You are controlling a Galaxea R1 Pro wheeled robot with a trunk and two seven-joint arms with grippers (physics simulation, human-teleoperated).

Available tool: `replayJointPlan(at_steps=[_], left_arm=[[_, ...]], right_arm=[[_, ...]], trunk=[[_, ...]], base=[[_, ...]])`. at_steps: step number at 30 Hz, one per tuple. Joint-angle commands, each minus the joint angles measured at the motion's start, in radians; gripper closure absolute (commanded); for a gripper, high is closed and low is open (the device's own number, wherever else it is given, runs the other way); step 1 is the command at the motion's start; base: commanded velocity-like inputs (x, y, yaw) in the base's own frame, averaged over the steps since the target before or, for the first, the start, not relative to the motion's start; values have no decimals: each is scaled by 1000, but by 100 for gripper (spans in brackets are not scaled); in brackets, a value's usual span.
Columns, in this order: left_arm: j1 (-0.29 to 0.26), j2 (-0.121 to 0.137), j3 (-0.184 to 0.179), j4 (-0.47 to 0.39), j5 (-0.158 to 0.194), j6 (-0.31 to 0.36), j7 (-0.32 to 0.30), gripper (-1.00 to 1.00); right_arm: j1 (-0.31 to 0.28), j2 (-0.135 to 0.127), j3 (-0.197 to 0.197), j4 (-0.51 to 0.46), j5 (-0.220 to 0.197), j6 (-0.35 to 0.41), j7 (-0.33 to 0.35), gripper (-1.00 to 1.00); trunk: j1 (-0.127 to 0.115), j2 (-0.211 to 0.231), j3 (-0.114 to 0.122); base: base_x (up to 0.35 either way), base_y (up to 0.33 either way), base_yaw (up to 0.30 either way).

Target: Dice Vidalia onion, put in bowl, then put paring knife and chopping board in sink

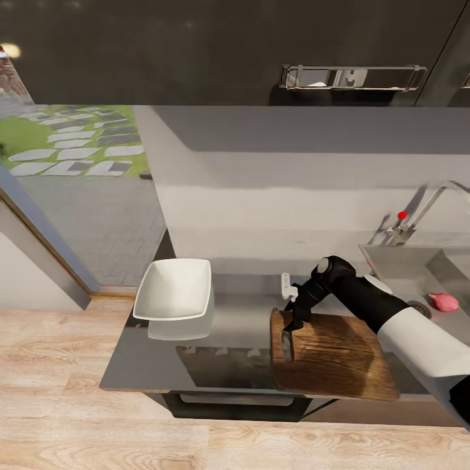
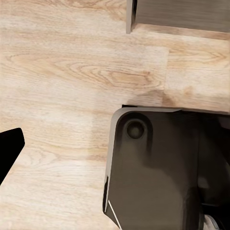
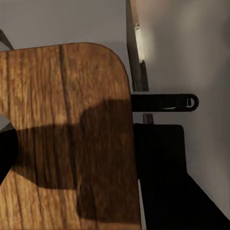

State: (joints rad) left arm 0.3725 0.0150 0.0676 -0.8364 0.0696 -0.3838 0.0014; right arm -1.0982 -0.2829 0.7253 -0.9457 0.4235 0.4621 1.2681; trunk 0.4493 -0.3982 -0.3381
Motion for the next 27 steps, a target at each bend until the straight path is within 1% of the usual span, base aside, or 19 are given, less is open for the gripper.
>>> replayJointPlan(at_steps=[1,13,27], left_arm=[[0,0,-2,-1,7,-1,0,-100],[0,0,-2,-1,7,-1,0,-100],[0,0,-2,-1,7,-1,0,-100]], right_arm=[[-1,-1,2,-2,1,15,2,100],[-1,-1,1,-2,1,15,5,100],[-1,2,2,-4,1,15,5,100]], trunk=[[1,-2,-2],[1,-2,0],[1,-2,21]], base=[[0,0,0],[0,0,0],[0,0,0]])
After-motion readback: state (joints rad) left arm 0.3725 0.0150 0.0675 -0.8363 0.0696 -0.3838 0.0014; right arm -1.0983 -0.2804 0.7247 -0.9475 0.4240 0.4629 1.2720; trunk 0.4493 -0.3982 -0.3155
